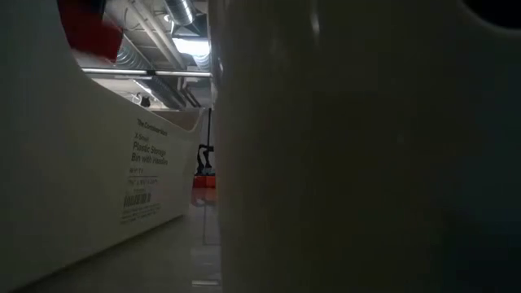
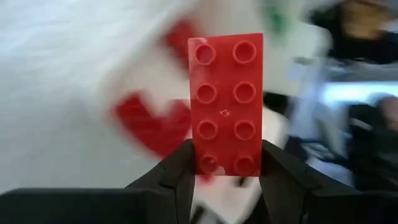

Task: Sort blocks
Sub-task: Put the red game piece into the bottom left white bin, then put the orange game piece into the right white bin

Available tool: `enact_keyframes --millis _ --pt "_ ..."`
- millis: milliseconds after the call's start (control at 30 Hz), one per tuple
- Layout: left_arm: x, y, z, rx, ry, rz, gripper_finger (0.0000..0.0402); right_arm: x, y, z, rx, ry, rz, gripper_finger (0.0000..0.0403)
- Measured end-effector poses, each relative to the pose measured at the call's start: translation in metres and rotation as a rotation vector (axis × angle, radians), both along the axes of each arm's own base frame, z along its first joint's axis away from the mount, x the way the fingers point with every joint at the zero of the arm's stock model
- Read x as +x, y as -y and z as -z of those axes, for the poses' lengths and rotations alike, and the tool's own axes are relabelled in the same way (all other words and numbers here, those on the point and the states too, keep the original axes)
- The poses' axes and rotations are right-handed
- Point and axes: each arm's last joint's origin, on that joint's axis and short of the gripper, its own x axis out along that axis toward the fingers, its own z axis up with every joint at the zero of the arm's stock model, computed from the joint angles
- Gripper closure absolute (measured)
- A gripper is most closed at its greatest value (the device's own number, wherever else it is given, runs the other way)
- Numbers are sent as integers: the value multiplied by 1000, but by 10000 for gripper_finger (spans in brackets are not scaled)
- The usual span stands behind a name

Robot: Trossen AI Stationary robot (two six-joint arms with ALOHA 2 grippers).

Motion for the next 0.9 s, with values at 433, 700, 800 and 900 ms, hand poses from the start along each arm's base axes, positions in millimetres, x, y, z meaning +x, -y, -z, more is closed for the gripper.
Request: enact_keyframes --millis 433,700,800,900 --pt "5 20 11 134 88 172 240 2 0 2 -2 10 1 127" --pt "10 23 26 170 34 176 210 4 1 1 -6 28 1 127" --pt "11 23 26 163 34 176 203 4 0 1 -6 29 1 127" --pt "12 22 26 149 27 193 202 4 0 1 -6 28 0 127"
